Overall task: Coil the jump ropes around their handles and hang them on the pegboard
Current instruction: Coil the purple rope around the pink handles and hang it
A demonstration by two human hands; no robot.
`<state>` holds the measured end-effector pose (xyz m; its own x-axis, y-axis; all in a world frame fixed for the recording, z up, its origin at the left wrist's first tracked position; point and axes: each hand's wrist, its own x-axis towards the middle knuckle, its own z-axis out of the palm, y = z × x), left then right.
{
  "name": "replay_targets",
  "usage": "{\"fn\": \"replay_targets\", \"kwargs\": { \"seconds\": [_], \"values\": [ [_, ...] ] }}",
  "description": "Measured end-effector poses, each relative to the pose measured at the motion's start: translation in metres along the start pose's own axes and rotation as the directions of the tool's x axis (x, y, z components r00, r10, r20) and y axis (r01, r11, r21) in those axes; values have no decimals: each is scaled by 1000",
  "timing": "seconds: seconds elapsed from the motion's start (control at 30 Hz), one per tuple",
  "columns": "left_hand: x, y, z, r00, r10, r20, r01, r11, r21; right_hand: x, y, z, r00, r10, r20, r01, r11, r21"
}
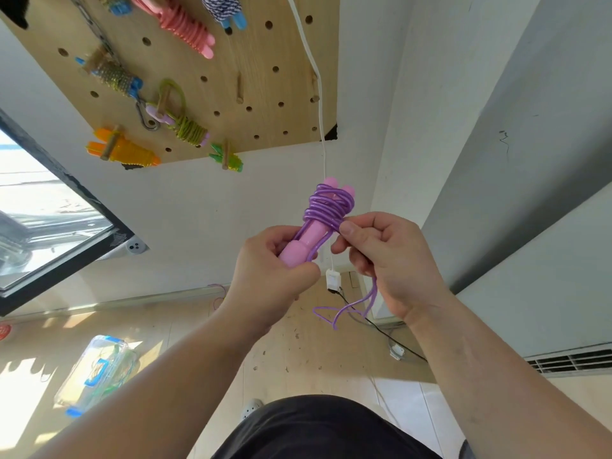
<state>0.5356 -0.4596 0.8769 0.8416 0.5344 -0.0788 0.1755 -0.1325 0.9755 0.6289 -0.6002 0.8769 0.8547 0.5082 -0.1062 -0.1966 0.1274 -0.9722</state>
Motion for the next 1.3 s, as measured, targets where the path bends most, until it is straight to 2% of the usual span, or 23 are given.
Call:
{"fn": "replay_targets", "kwargs": {
  "seconds": [0.17, 0.23, 0.27, 0.33, 0.43, 0.5, 0.6, 0.7, 0.77, 0.83, 0.87, 0.9, 0.93, 0.97, 1.0, 1.03, 1.1, 1.17, 1.3],
  "values": [
    [-3, 1, 3, 988, -64, 141, 112, 921, -373, 7, -5, -6, 993, 98, 66, -95, 994, -49],
    [-3, 1, 1, 963, -78, 258, 196, 860, -470, 10, -3, -9, 983, 114, 141, -106, 993, -60],
    [-3, 0, -1, 938, -80, 337, 252, 827, -503, 11, -2, -10, 978, 74, 193, -65, 996, -53],
    [-2, 0, -7, 868, -57, 492, 348, 777, -524, 12, -1, -13, 967, -56, 250, 58, 998, -3],
    [5, -2, -11, 777, -11, 629, 433, 734, -523, 12, 0, -14, 960, -155, 232, 156, 988, 11],
    [9, -5, -12, 757, -26, 652, 476, 706, -525, 13, 0, -12, 960, -182, 214, 191, 981, -19],
    [13, -5, -11, 775, -108, 622, 500, 706, -501, 12, 6, -7, 971, -200, 135, 208, 977, -51],
    [13, 3, -11, 846, -244, 475, 452, 801, -393, 8, 13, -3, 982, -187, 27, 188, 981, -46],
    [12, 4, -10, 936, -240, 259, 317, 895, -315, 9, 15, 1, 984, -172, -48, 170, 984, -51],
    [7, 1, -9, 997, -78, 15, 80, 991, -112, 10, 16, 5, 981, -152, -119, 147, 988, -49],
    [4, -1, -10, 993, 99, -65, -93, 992, 87, 10, 16, 6, 981, -129, -142, 125, 991, -40],
    [0, -5, -10, 950, 305, -69, -268, 909, 320, 9, 15, 7, 982, -100, -161, 97, 995, -28],
    [-3, -11, -7, 879, 477, -13, -402, 755, 518, 7, 15, 9, 982, -67, -177, 67, 998, -9],
    [-6, -18, -4, 814, 579, 51, -465, 596, 655, 6, 15, 11, 982, -27, -189, 31, 999, 14],
    [-7, -24, -1, 781, 618, 89, -466, 482, 742, 4, 15, 12, 981, 15, -195, -8, 999, 37],
    [-7, -29, 1, 773, 627, 96, -437, 418, 796, 2, 15, 14, 980, 53, -190, -44, 998, 53],
    [-2, -36, 0, 764, 640, 80, -400, 372, 838, -2, 14, 18, 983, 89, -159, -82, 995, 55],
    [2, -39, -6, 738, 668, 95, -434, 362, 825, -3, 13, 18, 989, 88, -117, -86, 996, 17],
    [3, -35, -15, 760, 642, 103, -452, 408, 793, -1, 11, 16, 996, 94, 6, -93, 994, -57]
  ]
}}
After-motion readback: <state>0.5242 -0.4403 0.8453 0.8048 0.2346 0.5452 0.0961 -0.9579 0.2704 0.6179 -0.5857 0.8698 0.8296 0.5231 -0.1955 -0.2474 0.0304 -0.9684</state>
